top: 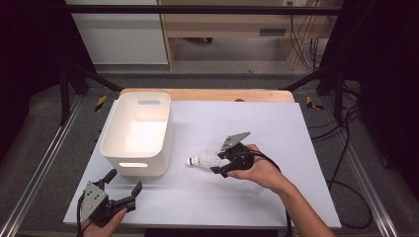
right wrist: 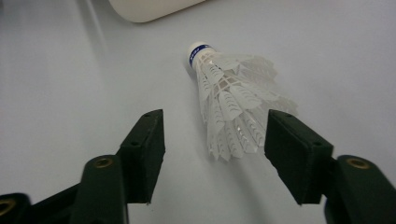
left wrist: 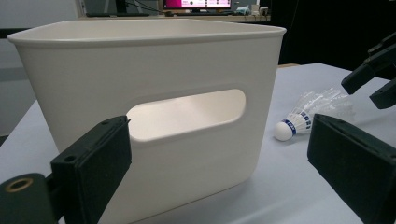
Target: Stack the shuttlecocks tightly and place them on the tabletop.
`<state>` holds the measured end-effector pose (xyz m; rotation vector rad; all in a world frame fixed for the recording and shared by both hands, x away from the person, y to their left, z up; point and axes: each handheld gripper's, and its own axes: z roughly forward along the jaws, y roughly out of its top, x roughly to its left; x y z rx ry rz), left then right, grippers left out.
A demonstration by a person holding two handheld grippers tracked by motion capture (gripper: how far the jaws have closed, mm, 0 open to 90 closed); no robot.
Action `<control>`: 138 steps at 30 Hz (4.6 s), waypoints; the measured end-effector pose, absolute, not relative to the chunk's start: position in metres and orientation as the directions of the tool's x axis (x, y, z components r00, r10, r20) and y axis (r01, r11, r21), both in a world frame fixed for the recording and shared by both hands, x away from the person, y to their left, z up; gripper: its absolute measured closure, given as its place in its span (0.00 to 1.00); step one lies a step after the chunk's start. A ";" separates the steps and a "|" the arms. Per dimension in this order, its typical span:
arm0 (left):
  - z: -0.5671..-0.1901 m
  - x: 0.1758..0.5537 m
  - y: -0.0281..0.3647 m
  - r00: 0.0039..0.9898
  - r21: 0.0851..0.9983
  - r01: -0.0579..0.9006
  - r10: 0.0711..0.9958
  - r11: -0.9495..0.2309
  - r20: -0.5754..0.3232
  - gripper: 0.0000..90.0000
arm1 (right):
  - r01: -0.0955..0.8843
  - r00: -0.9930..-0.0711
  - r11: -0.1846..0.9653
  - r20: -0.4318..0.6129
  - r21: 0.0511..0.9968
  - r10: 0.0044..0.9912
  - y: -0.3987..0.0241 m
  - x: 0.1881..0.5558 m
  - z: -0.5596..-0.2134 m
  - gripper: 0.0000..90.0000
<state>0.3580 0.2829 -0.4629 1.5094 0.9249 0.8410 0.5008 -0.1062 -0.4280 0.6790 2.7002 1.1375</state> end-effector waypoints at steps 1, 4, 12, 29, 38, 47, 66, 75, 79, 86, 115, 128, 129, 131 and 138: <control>-0.463 0.358 0.283 0.439 0.992 0.105 0.898 -0.072 0.019 0.07 | 0.348 -0.886 0.611 0.037 0.711 0.462 -0.107 0.500 -0.427 0.36; -0.463 0.358 0.283 0.439 0.992 0.105 0.898 -0.072 0.019 0.07 | 0.353 -0.878 0.604 0.031 0.714 0.477 -0.108 0.499 -0.426 0.32; -0.463 0.358 0.283 0.439 0.992 0.105 0.898 -0.074 0.021 0.07 | 0.370 -0.838 0.563 0.003 0.739 0.546 -0.116 0.492 -0.418 0.19; -0.464 0.358 0.282 0.435 0.991 0.110 0.900 -0.077 0.022 0.07 | 0.349 -0.759 0.471 -0.051 0.810 0.649 -0.156 0.445 -0.409 0.14; -0.465 0.359 0.283 0.433 0.990 0.114 0.901 -0.080 0.023 0.07 | 0.349 -0.728 0.451 -0.065 0.822 0.683 -0.171 0.425 -0.416 0.42; -0.465 0.358 0.284 0.429 0.990 0.115 0.903 -0.078 0.021 0.07 | 0.370 -0.714 0.460 -0.069 0.807 0.697 -0.181 0.411 -0.427 0.77; -0.465 0.359 0.283 0.436 0.990 0.117 0.900 -0.079 0.021 0.07 | 0.442 -0.658 0.431 -0.042 0.787 0.752 -0.195 0.391 -0.457 1.00; -0.466 0.359 0.283 0.434 0.990 0.119 0.901 -0.078 0.019 0.07 | 0.489 -0.596 0.395 -0.033 0.778 0.802 -0.210 0.388 -0.465 1.00; -0.466 0.359 0.282 0.434 0.990 0.119 0.901 -0.078 0.019 0.07 | 0.503 -0.574 0.376 -0.024 0.778 0.818 -0.217 0.388 -0.466 1.00; -0.466 0.359 0.283 0.432 0.990 0.120 0.902 -0.078 0.019 0.07 | 0.523 -0.530 0.340 -0.015 0.782 0.848 -0.240 0.385 -0.468 1.00; -0.466 0.359 0.283 0.431 0.989 0.120 0.902 -0.081 0.022 0.07 | 0.555 -0.450 0.279 0.001 0.784 0.893 -0.290 0.402 -0.478 1.00; -0.466 0.359 0.283 0.431 0.989 0.119 0.902 -0.082 0.023 0.07 | 0.538 -0.474 0.282 0.009 0.794 0.880 -0.288 0.391 -0.474 1.00; -0.466 0.358 0.283 0.431 0.989 0.119 0.902 -0.083 0.024 0.07 | 0.535 -0.478 0.284 0.009 0.795 0.878 -0.287 0.388 -0.472 1.00; -0.466 0.358 0.283 0.431 0.989 0.119 0.902 -0.083 0.024 0.07 | 0.533 -0.481 0.281 0.013 0.798 0.876 -0.286 0.383 -0.471 0.98; -0.466 0.358 0.283 0.433 0.989 0.119 0.901 -0.085 0.026 0.07 | 0.546 -0.495 0.282 0.033 0.789 0.868 -0.279 0.371 -0.468 0.77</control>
